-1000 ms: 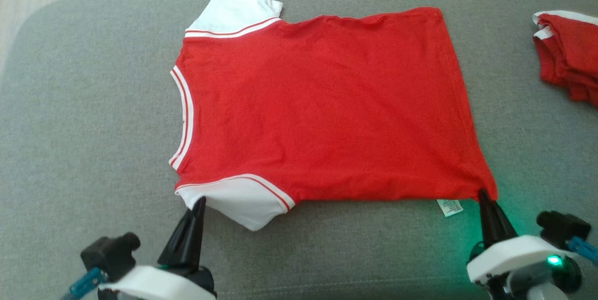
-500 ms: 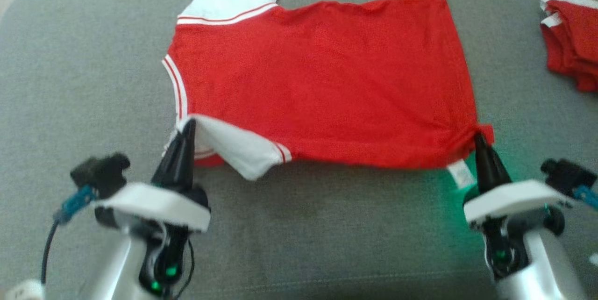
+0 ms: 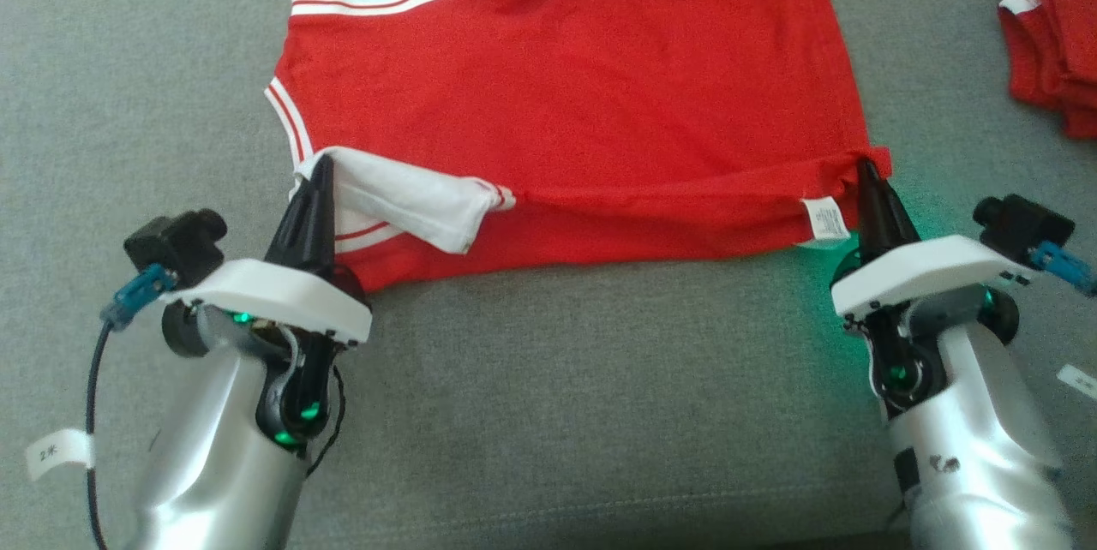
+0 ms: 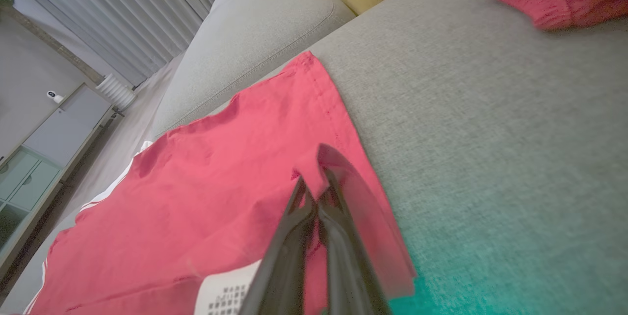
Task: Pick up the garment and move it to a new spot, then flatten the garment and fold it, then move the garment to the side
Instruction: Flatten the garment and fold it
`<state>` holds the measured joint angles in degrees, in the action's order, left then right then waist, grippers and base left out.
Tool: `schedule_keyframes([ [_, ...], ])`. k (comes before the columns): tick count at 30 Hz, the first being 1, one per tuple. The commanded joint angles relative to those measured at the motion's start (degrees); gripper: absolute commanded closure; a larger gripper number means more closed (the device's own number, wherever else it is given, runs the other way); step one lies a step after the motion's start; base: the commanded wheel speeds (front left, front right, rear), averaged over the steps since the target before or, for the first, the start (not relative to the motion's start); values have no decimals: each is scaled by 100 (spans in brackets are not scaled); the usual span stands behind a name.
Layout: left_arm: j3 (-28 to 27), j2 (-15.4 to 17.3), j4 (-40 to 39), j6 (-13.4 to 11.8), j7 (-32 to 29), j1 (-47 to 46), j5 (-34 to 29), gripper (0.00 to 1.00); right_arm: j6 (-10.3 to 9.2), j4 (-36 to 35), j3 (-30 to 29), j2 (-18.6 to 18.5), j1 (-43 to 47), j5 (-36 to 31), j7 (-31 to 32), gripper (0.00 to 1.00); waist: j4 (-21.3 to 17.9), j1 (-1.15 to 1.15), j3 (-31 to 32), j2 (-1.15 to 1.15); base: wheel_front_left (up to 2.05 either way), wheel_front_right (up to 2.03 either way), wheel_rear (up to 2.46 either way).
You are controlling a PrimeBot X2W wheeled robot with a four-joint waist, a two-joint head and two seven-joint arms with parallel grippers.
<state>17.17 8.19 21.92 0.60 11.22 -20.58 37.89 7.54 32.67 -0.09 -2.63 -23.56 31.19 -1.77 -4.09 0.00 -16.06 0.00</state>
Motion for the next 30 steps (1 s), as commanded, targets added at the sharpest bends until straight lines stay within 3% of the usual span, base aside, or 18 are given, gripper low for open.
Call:
schedule_keyframes([
  [1, -257, 58, 5, 59, 104, -329, -52, 100, -5, -17, 207, -25, -272, 2, -101, 39, 21, 0, 2, 0, 0, 0, 0],
  [2, -265, 46, 93, 72, 126, -382, -49, 100, -5, 56, 246, -25, -328, 19, -108, 7, 28, 0, 5, 0, 0, 0, 0],
  [3, -272, 37, 179, 83, 147, -436, -52, 100, -5, 126, 269, -25, -386, 32, -128, 0, 35, 0, 8, 0, 0, 0, 0],
  [4, -284, 26, 255, 91, 172, -492, -56, 100, -5, 187, 286, -25, -445, 42, -163, 0, 40, 0, 8, 0, 0, 0, 0],
  [5, -294, 9, 327, 102, 196, -543, -57, 73, -5, 241, 296, -25, -502, 50, -211, 0, 45, 0, 11, 0, 0, 0, 0],
  [6, -294, 9, 327, 102, 196, -543, -57, 73, -5, 241, 296, -25, -502, 50, -211, 0, 45, 0, 11, 0, 0, 0, 0],
  [7, -297, -6, 393, 116, 216, -587, -62, 27, -5, 290, 289, -25, -552, 58, -279, 0, 48, 0, 19, 0, 0, 0, 0],
  [8, -291, -22, 444, 131, 236, -628, -77, 0, -5, 336, 268, -25, -599, 58, -356, 0, 51, 0, 28, 0, 0, 0, 0],
  [15, -312, -44, 490, 236, 325, -571, -128, 0, -5, 259, -76, -25, -696, -292, -991, 0, 55, 0, 166, 0, 0, 0, 0],
  [21, -385, 45, 140, 238, 336, -58, -70, 0, -5, -357, -449, -25, -254, -974, -1184, 0, 83, 0, 351, 0, 0, 0, 0],
  [25, -349, 182, -187, 148, 115, 391, -49, 0, -5, -872, -593, -25, 223, -1369, -1201, 0, 114, 0, 474, 0, 0, 0, 0],
  [30, -331, 360, -567, -150, -417, 866, -2, 0, -5, -1406, -557, -25, 743, -1604, -1012, 0, 124, 0, 520, 0, 0, 0, 0],
])
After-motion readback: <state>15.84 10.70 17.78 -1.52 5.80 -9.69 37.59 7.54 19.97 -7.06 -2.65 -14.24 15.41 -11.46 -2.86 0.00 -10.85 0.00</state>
